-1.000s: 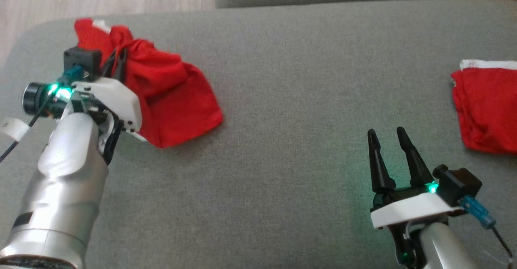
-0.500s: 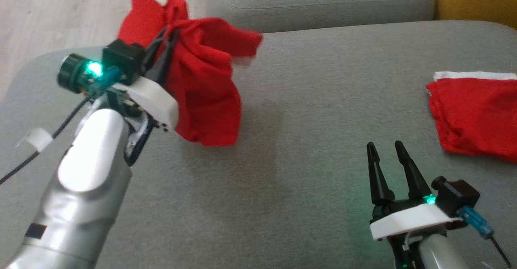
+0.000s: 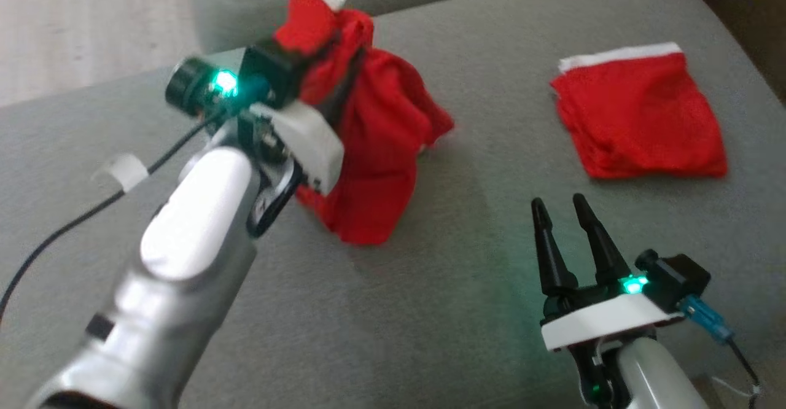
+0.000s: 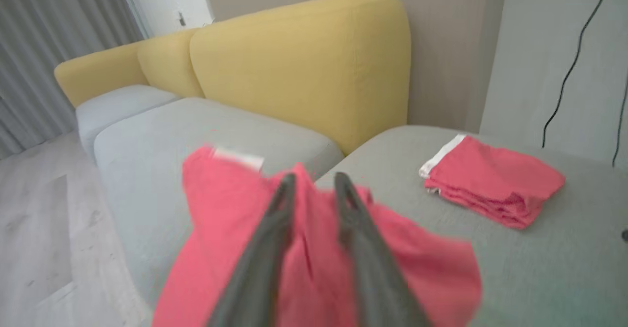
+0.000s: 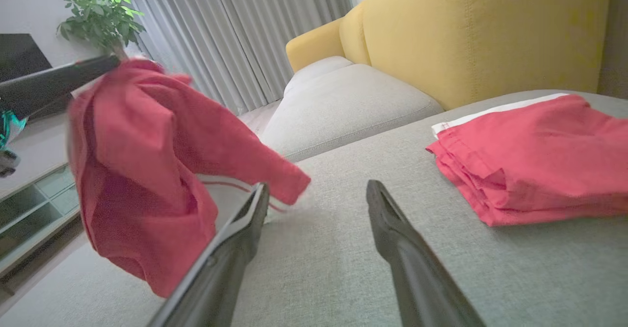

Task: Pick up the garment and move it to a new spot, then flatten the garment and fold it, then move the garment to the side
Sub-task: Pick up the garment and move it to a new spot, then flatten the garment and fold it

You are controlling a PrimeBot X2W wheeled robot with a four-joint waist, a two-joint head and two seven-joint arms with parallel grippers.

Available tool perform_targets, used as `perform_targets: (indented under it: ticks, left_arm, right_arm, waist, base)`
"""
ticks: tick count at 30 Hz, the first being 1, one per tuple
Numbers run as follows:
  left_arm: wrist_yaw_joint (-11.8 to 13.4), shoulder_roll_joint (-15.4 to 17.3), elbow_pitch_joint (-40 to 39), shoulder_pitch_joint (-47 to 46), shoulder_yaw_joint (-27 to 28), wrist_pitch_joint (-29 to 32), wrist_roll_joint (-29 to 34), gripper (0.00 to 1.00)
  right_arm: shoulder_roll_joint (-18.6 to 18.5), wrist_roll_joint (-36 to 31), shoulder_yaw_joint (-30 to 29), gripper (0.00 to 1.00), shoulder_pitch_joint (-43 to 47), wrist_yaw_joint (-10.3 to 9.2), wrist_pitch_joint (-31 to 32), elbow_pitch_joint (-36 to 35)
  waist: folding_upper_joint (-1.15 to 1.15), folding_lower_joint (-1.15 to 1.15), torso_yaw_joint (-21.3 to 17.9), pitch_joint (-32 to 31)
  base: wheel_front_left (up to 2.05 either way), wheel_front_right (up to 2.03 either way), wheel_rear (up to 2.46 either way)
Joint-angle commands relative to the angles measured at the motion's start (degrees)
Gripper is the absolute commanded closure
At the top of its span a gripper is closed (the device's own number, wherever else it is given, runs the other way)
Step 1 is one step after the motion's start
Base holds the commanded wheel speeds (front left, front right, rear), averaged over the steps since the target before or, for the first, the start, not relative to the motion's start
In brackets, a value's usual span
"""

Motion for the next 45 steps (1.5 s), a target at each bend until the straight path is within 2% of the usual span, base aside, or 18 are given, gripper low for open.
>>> perform_targets:
  ticks: [1,4,7,15,24,33,40,44,45]
  left_arm:
    - [0.56,0.75,-0.87,-6.29,2.55,-2.04,0.61,0.0]
    - [1.92,-0.3,2.4,-9.21,3.52,-7.43,1.59,0.0]
    - [2.14,-0.63,5.15,-10.15,3.94,-11.16,1.69,0.0]
    - [3.3,1.57,7.85,-4.22,5.03,-17.86,0.85,0.0]
    - [7.84,3.11,3.19,11.04,7.57,-22.56,-2.38,0.0]
    - [12.98,1.4,-3.43,28.05,8.04,-25.92,-4.85,0.0]
    - [14.78,-0.06,-6.39,30.91,8.03,-26.71,-5.37,0.0]
    - [14.96,-0.17,-7.27,29.81,7.46,-26.5,-4.84,0.0]
    - [14.99,-0.29,-7.43,29.34,7.18,-26.36,-4.7,0.0]
  right_arm:
    - [-0.19,0.52,1.66,0.0,-2.29,-0.04,-0.62,-2.02]
    - [-0.19,0.94,1.64,0.0,-2.55,-0.04,-0.62,-2.17]
    - [-0.19,0.88,1.09,0.0,-2.31,-0.04,-0.62,-2.24]
    - [-0.19,-0.68,-1.18,0.0,-0.76,-0.04,-0.62,-2.1]
    - [-0.19,-3.0,-4.91,0.0,1.95,-0.04,-0.62,-2.1]
    - [-0.19,-3.26,-5.24,0.0,4.09,-0.04,-0.62,-1.81]
    - [-0.19,-3.57,-4.79,0.0,4.01,-0.04,-0.62,-2.14]
    - [-0.19,-3.54,-0.69,0.0,1.68,-0.04,-0.62,-2.2]
    - [-0.19,-3.29,2.28,0.0,-0.22,-0.04,-0.12,-1.05]
  waist:
    - [0.0,0.0,-2.95,2.03]
    - [0.0,0.0,-3.87,2.58]
    - [0.0,0.0,-3.51,2.7]
    - [0.0,0.0,2.02,0.21]
    - [0.0,0.0,10.46,-2.51]
    - [0.0,0.0,13.16,-4.8]
    - [0.0,0.0,14.4,-4.33]
    - [0.0,0.0,15.59,-2.5]
    - [0.0,0.0,16.32,-1.48]
  base:
    - [0.0,0.0,0.0]
    - [0.0,0.0,0.0]
    - [0.0,0.0,0.0]
    - [0.0,0.0,0.0]
    - [0.0,0.0,0.0]
    - [0.0,0.0,0.0]
    - [0.0,0.0,0.0]
    - [0.0,0.0,0.0]
    - [0.0,0.0,0.0]
